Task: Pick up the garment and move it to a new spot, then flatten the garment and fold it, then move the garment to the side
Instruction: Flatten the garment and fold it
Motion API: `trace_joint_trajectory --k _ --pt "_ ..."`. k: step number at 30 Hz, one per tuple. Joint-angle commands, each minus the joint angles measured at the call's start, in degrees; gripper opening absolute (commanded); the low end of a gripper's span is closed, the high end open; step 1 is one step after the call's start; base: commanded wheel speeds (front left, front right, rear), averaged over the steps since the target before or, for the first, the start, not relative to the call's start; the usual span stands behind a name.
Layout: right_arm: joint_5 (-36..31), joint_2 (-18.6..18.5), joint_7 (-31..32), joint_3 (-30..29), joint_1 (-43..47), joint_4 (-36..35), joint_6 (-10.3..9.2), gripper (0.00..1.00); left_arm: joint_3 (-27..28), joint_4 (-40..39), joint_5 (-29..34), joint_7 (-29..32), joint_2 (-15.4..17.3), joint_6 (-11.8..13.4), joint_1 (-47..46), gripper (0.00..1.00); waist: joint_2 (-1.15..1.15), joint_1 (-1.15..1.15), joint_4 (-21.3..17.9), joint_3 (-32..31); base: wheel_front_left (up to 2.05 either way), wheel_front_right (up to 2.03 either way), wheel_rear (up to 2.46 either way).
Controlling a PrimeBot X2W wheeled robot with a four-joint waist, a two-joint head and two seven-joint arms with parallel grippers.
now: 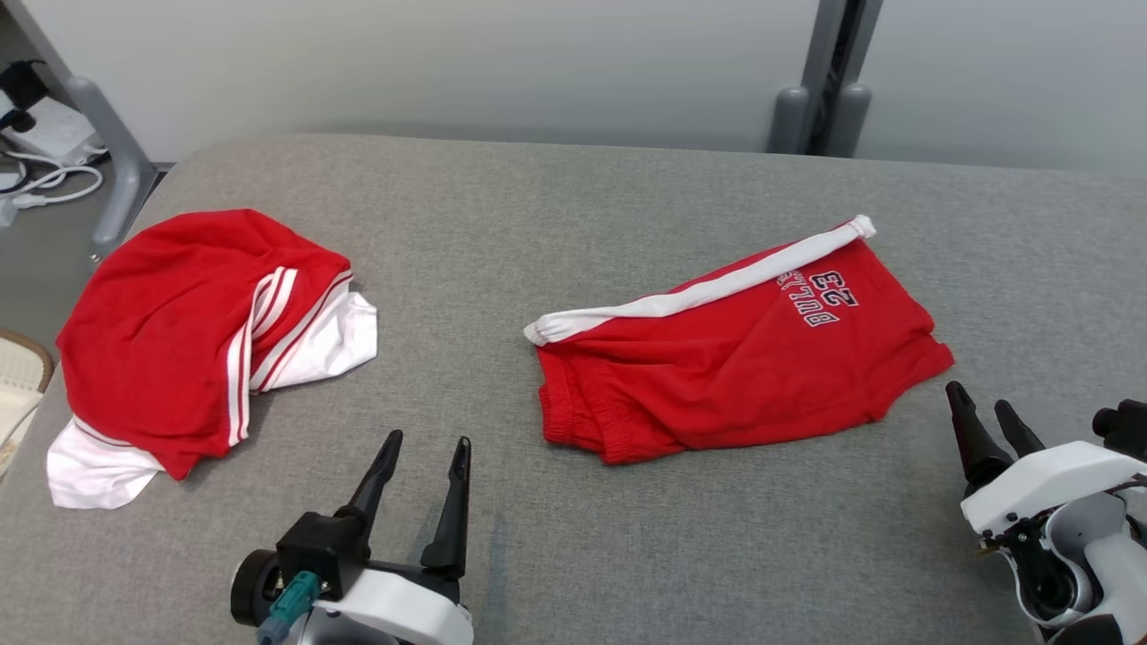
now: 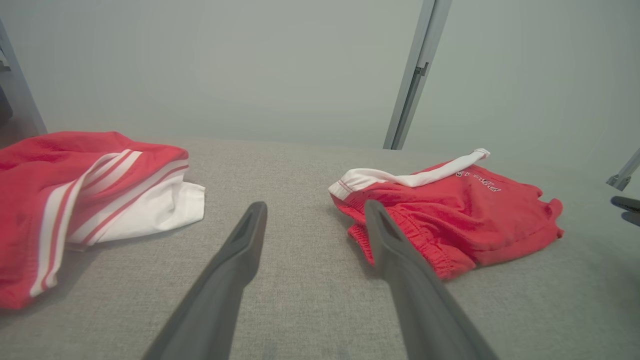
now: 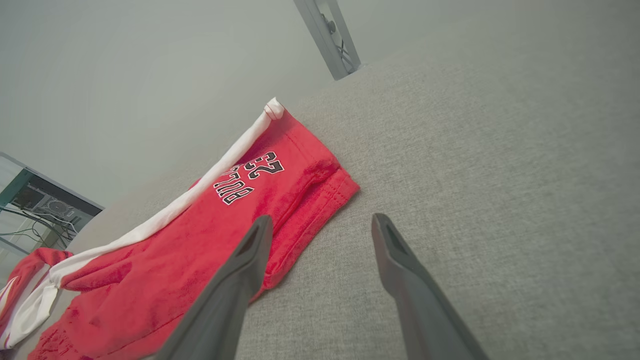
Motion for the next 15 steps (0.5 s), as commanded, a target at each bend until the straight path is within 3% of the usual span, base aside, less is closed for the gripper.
trace_joint_trajectory --k 1,10,15 --pt "0.39 -0.24 0.28 -0.20 -0.62 0.25 -0.02 1.00 -0.21 -0.20 -0.12 -0.22 0.17 0.29 -0.86 1.00 0.00 0.00 1.42 1.18 0.00 0.00 0.00" --pt "7.95 -1.08 6.28 -3.51 -4.97 6.37 -0.02 1.00 -3.71 0.67 1.14 -0.22 0.17 3.04 -2.75 1.00 0.00 0.00 7.38 4.06 0.00 0.00 0.00" --pt "10.50 -1.66 8.12 -4.46 -6.81 8.78 -0.01 1.00 -4.69 0.30 0.90 -0.22 0.19 3.16 -3.52 1.00 0.00 0.00 9.86 5.12 0.00 0.00 0.00"
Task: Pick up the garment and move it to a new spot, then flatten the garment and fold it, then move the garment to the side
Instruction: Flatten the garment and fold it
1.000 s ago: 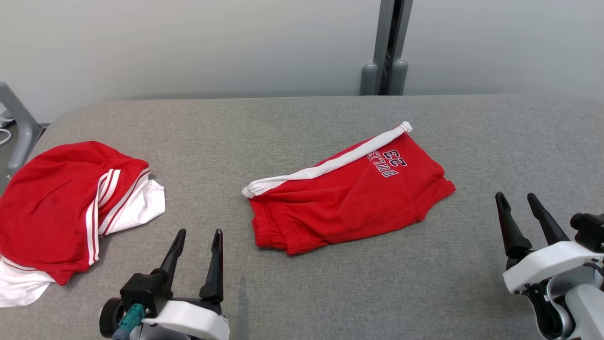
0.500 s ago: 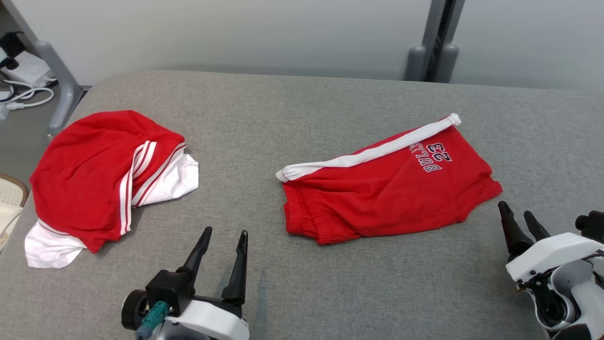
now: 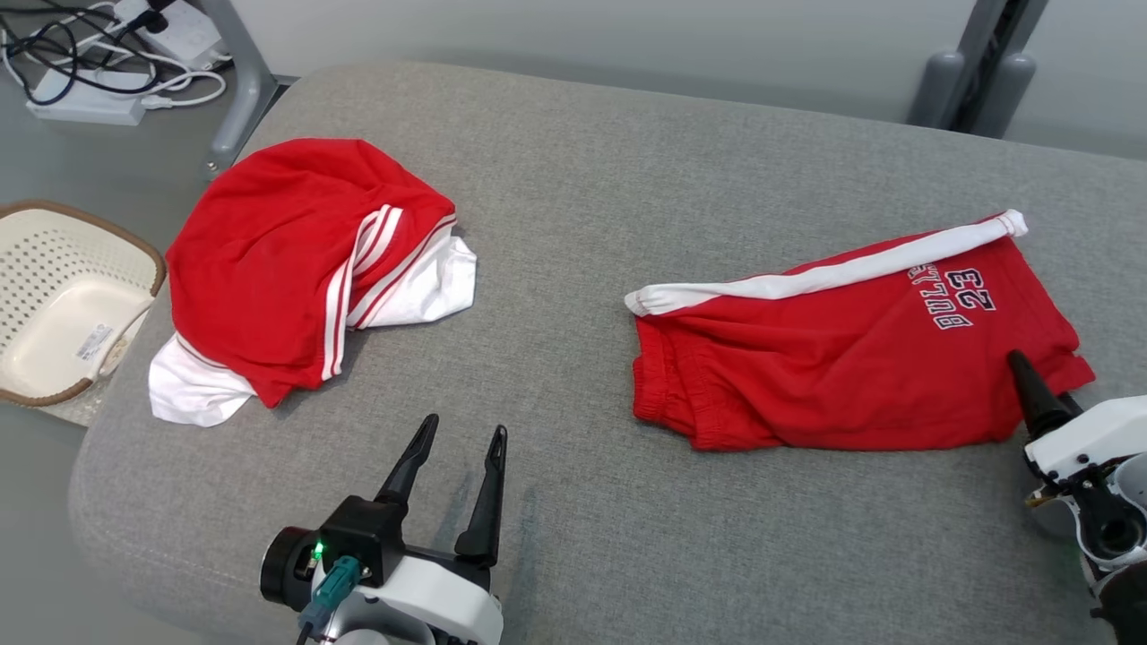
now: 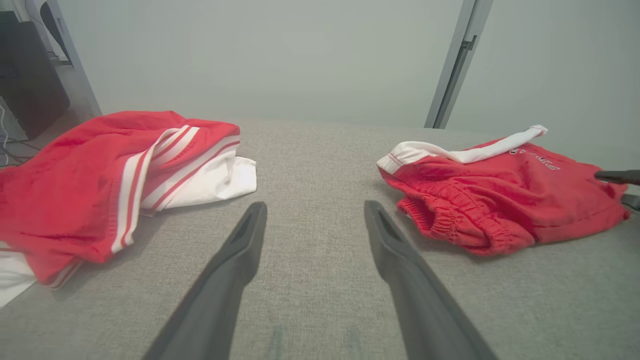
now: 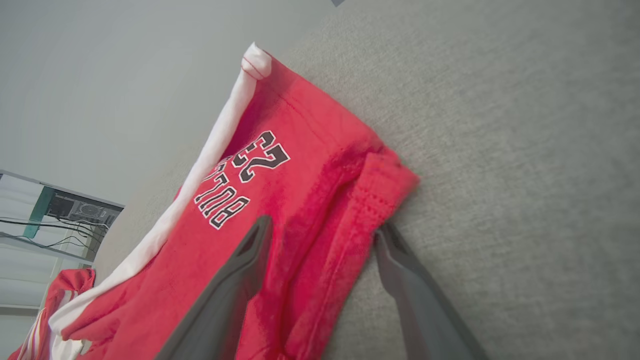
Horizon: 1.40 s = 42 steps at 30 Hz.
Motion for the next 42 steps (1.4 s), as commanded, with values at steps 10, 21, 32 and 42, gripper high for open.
trace_joint_trajectory --k 10,21,32,42 --pt "3.48 -0.02 1.45 -0.27 -3.46 4.20 0.02 1.00 -1.45 -0.26 -1.42 -0.22 0.21 0.67 -1.36 1.00 0.00 0.00 3.25 2.52 0.00 0.00 0.00" --pt "4.67 0.18 -1.65 1.74 -4.02 4.04 0.04 0.00 -1.92 -0.15 -2.44 -0.22 0.22 1.28 -2.37 1.00 0.00 0.00 2.83 2.98 0.00 0.00 0.00" --pt "10.27 -0.20 -7.38 0.84 1.68 -0.81 -0.02 0.00 -1.27 0.85 -1.71 -0.22 0.23 0.65 -0.81 1.00 0.00 0.00 -0.97 -0.56 0.00 0.00 0.00" --pt "13.26 -0.62 -9.57 0.14 7.45 -3.69 -0.01 0.00 -0.58 1.26 -1.41 -0.22 0.22 0.28 0.43 1.00 0.00 0.00 -4.59 -3.58 0.00 0.00 0.00"
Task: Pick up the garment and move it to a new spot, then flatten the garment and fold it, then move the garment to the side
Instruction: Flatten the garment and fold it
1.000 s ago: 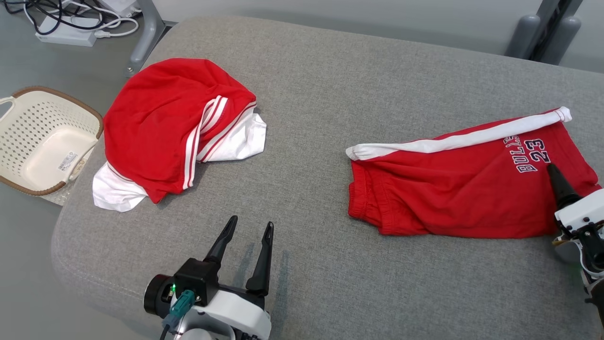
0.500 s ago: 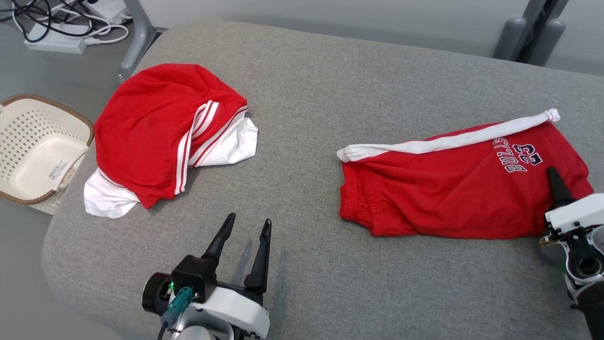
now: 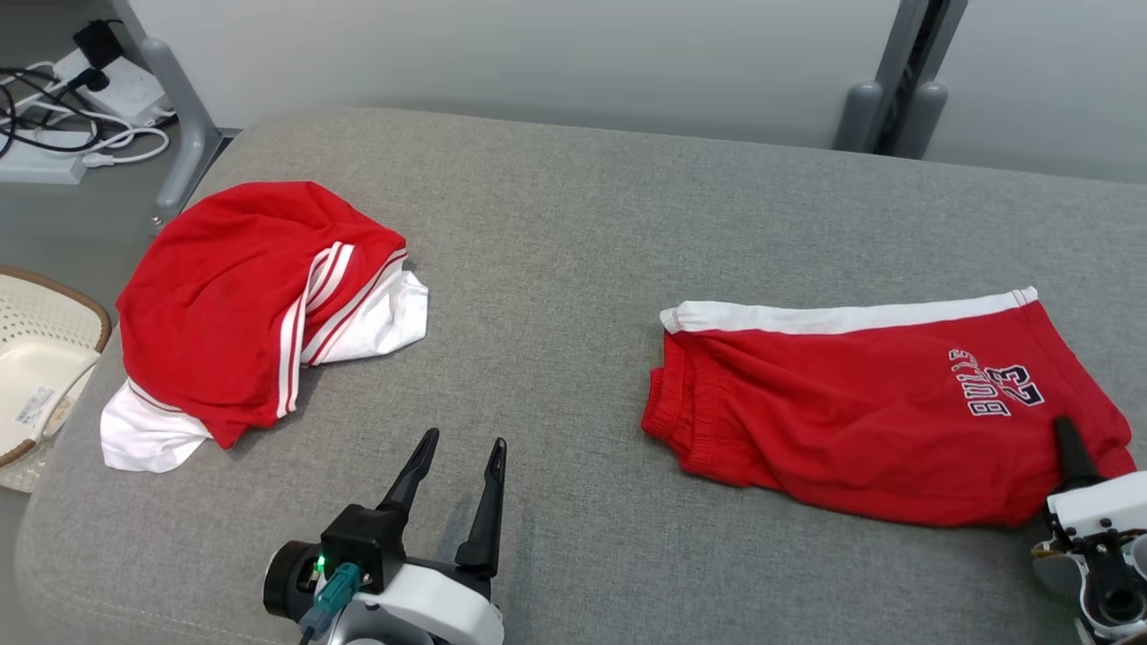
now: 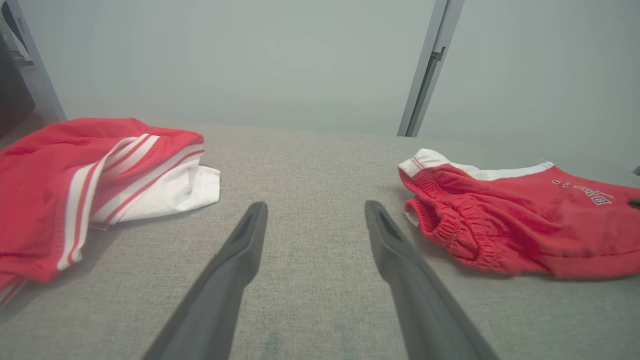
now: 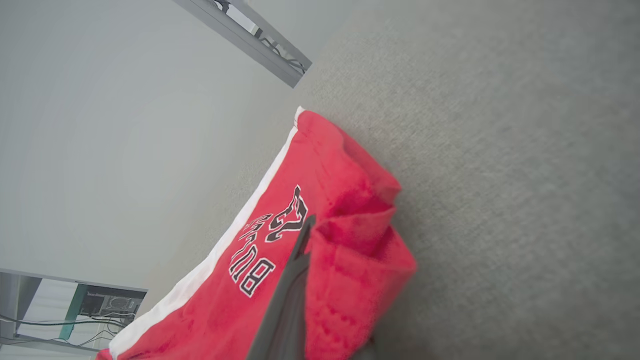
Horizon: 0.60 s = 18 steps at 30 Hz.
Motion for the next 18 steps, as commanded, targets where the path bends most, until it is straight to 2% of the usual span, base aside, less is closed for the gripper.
trace_joint_trajectory --k 1,10,18 --pt "0.49 -0.51 -0.58 -0.31 1.07 0.08 -0.02 0.00 0.35 0.02 0.41 -0.22 0.22 -0.31 0.25 1.00 0.00 0.00 -0.84 -0.84 0.00 0.00 0.00" --pt "1.96 -0.70 -2.29 -0.83 5.33 2.14 -0.01 0.00 1.26 0.59 0.79 -0.22 0.21 -0.57 1.93 1.00 0.00 0.00 -2.41 -3.07 0.00 0.00 0.00" --pt "1.75 -0.74 -3.30 0.39 4.06 3.84 -0.01 0.00 0.95 0.78 0.84 -0.22 0.22 -0.81 1.97 1.00 0.00 0.00 -3.14 -3.49 0.00 0.00 0.00"
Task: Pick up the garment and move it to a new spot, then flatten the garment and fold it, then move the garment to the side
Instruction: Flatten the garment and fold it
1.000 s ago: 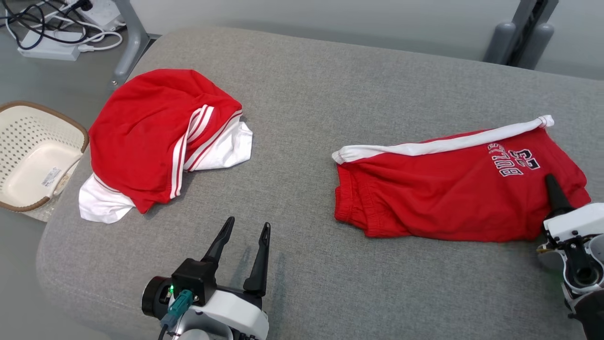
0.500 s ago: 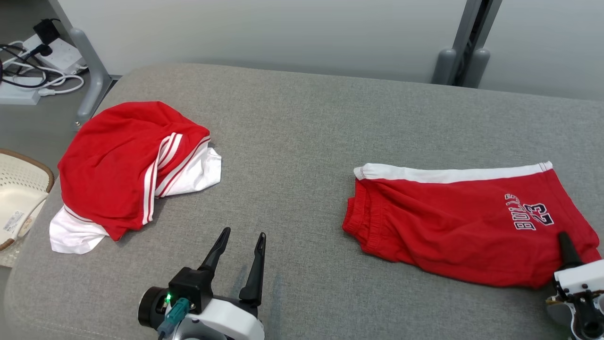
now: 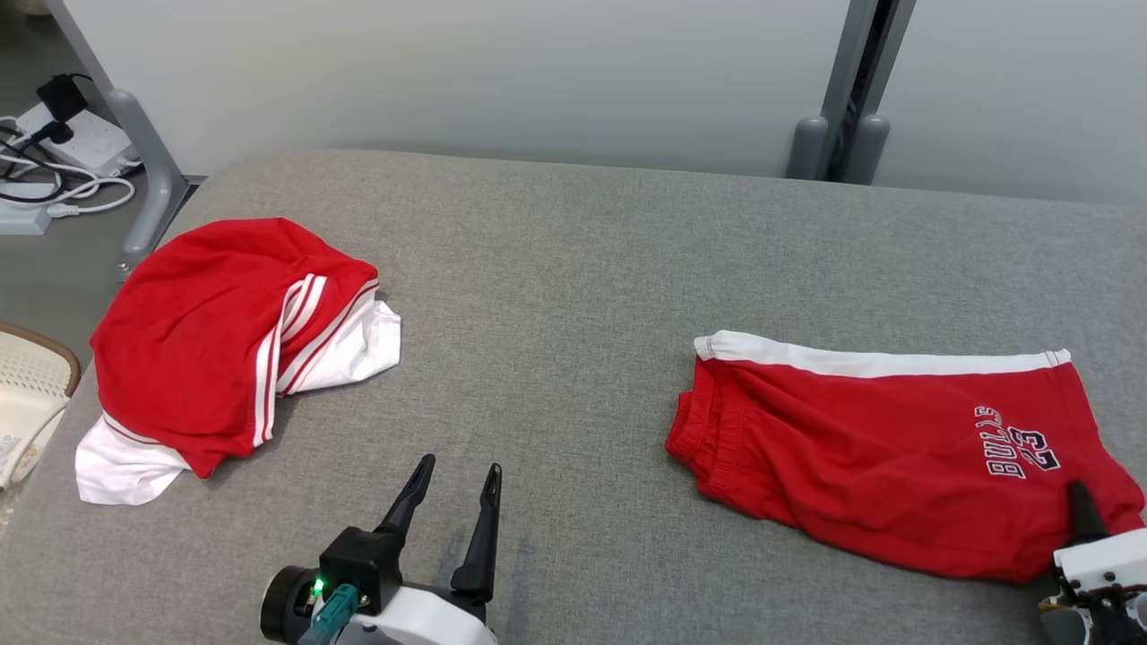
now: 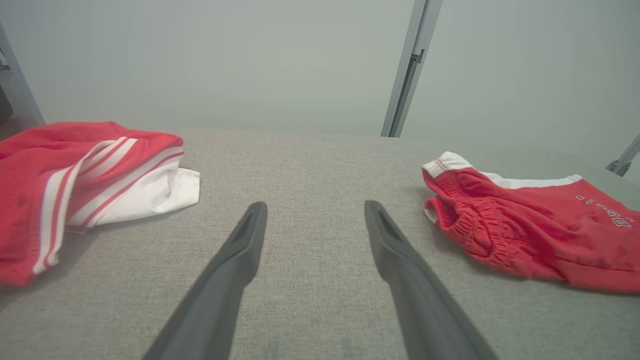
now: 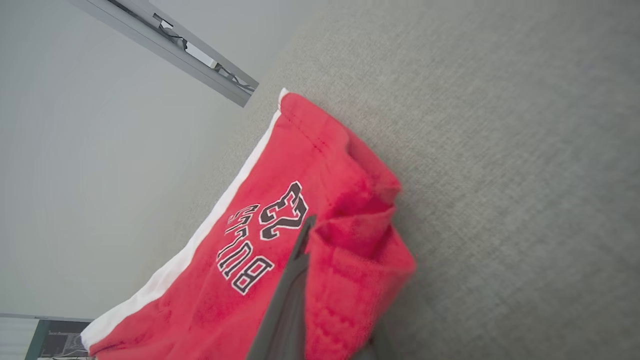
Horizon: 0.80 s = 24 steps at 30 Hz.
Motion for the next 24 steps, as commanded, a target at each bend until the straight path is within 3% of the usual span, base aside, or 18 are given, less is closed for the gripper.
trace_joint_trajectory --k 1,13,24 --pt "-0.37 -0.47 -0.72 0.46 -0.99 -0.10 0.00 0.00 0.04 0.12 0.26 -0.22 0.22 -0.07 -0.40 1.00 0.00 0.00 -0.01 -0.08 0.00 0.00 0.00" --pt "-3.25 0.69 -3.88 6.88 -3.89 -10.42 0.00 0.00 0.36 0.66 0.28 -0.22 0.23 -0.17 0.66 1.00 0.00 0.00 0.59 -2.20 0.00 0.00 0.00" --pt "-5.95 3.51 -2.34 18.51 -4.25 -19.94 0.00 0.00 0.33 0.52 -0.41 -0.22 0.22 -0.18 1.48 1.00 0.00 0.00 3.46 -2.82 0.00 0.00 0.00"
